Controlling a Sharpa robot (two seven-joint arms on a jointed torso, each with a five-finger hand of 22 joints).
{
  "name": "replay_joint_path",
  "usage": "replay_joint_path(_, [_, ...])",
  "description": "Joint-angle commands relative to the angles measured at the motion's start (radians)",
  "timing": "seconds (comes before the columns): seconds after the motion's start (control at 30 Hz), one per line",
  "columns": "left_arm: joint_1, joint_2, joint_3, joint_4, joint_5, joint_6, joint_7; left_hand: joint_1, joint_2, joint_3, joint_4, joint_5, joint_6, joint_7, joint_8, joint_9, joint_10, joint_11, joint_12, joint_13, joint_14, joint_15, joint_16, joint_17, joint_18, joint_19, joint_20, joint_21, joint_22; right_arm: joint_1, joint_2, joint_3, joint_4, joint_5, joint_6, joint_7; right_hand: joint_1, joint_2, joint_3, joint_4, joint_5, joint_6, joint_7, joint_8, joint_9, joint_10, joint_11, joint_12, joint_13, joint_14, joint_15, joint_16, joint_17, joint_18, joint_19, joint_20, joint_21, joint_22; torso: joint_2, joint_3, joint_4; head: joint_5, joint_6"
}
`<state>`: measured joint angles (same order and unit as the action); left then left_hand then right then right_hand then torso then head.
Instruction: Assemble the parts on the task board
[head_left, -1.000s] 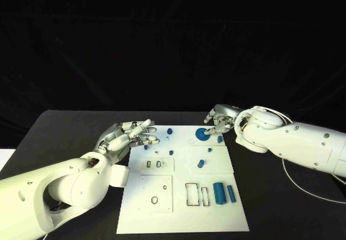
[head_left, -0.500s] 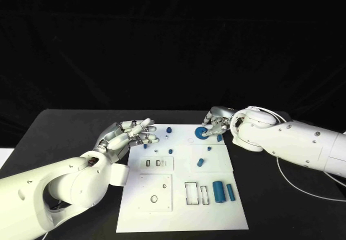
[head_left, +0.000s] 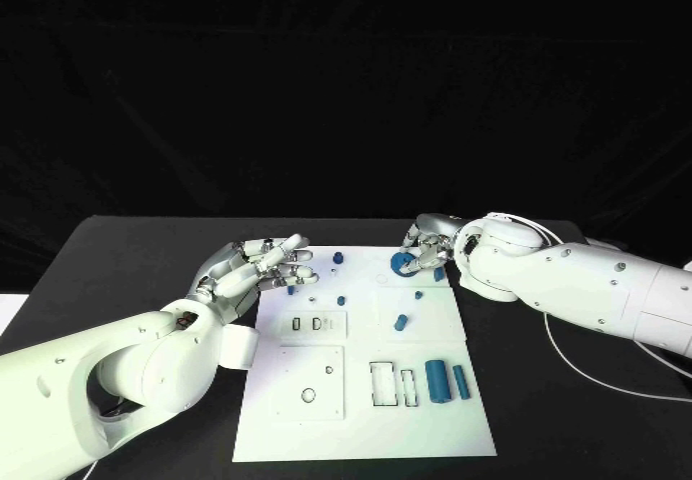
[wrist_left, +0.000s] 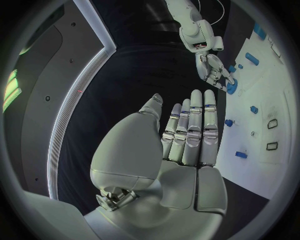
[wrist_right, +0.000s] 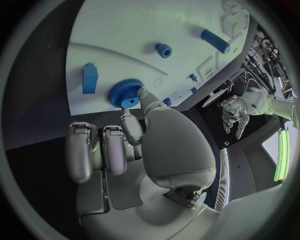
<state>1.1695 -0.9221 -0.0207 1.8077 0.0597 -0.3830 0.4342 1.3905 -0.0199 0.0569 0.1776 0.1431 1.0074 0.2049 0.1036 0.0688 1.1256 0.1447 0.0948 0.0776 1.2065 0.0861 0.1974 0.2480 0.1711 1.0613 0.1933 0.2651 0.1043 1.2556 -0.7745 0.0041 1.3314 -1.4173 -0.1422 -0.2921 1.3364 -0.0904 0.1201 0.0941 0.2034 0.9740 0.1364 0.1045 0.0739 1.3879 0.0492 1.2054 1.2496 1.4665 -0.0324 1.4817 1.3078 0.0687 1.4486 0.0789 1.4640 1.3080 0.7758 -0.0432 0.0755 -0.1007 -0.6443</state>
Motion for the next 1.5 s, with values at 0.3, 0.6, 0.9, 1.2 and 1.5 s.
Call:
replay_joint_path(0.3, [0.001,0.001,0.001,0.001,0.002,0.022,0.003,0.010,0.007,-0.002,-0.008,-0.004,0.003,0.001,-0.005,0.000,0.005,-0.001,-0.007,0.001,-0.003,0.002,-0.006,0.003,0.012,0.005,0.004,-0.004,-0.002,-0.016,-0.005,-0.005,0.009,-0.164,0.010,-0.034,0.088,0.038,0.091,-0.069,-0.024,0.077,-0.014,0.032,0.011,0.031,-0.016,0.060,0.066,0.079,-0.007,0.016,0.131,-0.023,0.025,-0.012,0.019,0.050,0.000,-0.0002,0.0008,0.001,-0.003])
replay_joint_path(0.6, [0.001,0.000,0.001,0.001,0.002,0.023,0.003,0.011,0.007,-0.002,-0.009,-0.004,0.003,0.001,-0.005,0.000,0.005,-0.001,-0.007,0.001,-0.003,0.002,-0.006,0.004,0.012,0.006,0.004,-0.004,-0.002,-0.023,-0.006,-0.005,0.059,-0.220,-0.067,-0.008,0.077,0.035,0.136,-0.085,-0.013,0.111,-0.022,0.040,0.014,0.039,-0.023,0.072,0.083,0.081,-0.012,0.022,0.141,-0.025,0.030,-0.017,0.022,0.059,0.000,0.0002,0.0002,0.000,-0.003])
replay_joint_path(0.9, [0.001,0.000,0.001,0.001,0.002,0.023,0.002,0.011,0.007,-0.002,-0.009,-0.004,0.003,0.001,-0.005,0.000,0.005,-0.001,-0.007,0.001,-0.003,0.002,-0.006,0.004,0.012,0.006,0.004,-0.004,-0.002,-0.023,-0.004,-0.005,0.117,-0.200,-0.141,0.007,0.041,0.028,0.163,-0.082,0.003,0.121,-0.026,0.036,0.013,0.046,-0.026,0.076,0.092,0.082,-0.015,0.026,0.148,-0.026,0.033,-0.020,0.024,0.063,0.000,-0.0012,0.0018,0.003,-0.002])
replay_joint_path(1.2, [0.001,0.001,0.001,0.003,0.002,0.025,0.001,0.011,0.007,-0.002,-0.009,-0.004,0.003,0.001,-0.005,0.000,0.005,-0.001,-0.007,0.001,-0.003,0.002,-0.006,0.004,0.012,0.006,0.004,-0.004,-0.002,-0.010,0.041,-0.004,0.152,-0.194,-0.146,0.002,0.023,0.022,0.171,-0.079,0.003,0.118,-0.025,0.030,0.011,0.042,-0.025,0.065,0.087,0.082,-0.015,0.025,0.147,-0.026,0.032,-0.020,0.023,0.062,0.000,-0.0009,0.0029,0.007,0.001])
replay_joint_path(1.5, [0.001,0.002,0.001,0.004,0.002,0.026,-0.001,0.011,0.007,-0.002,-0.009,-0.004,0.003,0.001,-0.005,0.000,0.005,-0.001,-0.007,0.001,-0.003,0.002,-0.006,0.004,0.012,0.006,0.004,-0.004,-0.002,-0.006,0.114,-0.005,0.131,-0.180,-0.126,0.010,0.017,0.019,0.175,-0.078,0.000,0.116,-0.024,0.027,0.009,0.038,-0.025,0.057,0.081,0.082,-0.015,0.026,0.148,-0.026,0.033,-0.020,0.024,0.062,0.000,-0.0012,0.0023,0.014,0.001])
